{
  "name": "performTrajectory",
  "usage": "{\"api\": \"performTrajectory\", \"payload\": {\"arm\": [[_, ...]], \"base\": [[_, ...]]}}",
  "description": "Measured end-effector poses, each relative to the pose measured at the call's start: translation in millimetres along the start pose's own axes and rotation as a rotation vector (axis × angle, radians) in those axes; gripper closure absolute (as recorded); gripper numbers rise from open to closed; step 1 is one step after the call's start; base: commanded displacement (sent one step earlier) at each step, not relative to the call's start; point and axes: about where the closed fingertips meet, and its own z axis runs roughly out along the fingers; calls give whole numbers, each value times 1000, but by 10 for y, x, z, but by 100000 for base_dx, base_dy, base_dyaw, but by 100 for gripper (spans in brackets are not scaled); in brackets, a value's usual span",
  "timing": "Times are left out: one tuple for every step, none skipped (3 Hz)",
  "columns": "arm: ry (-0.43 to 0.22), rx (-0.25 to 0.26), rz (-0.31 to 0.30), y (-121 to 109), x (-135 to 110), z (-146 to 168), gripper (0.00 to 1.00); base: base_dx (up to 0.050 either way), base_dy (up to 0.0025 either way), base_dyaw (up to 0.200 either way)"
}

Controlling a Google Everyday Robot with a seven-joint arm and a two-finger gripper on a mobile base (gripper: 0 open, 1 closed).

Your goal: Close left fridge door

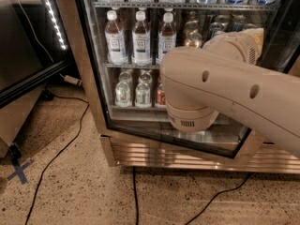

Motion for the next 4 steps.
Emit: {"api": "performTrajectory", "payload": {"arm": [[0,0,0,0,-1,0,100],[-5,-2,-3,-10,-11,-9,100],[-10,-11,0,-27,-36,4,100],[-19,-31,-1,-35,-114,40,100]], "base": [[0,0,0],[0,0,0],[0,0,0],[0,0,0]]}}
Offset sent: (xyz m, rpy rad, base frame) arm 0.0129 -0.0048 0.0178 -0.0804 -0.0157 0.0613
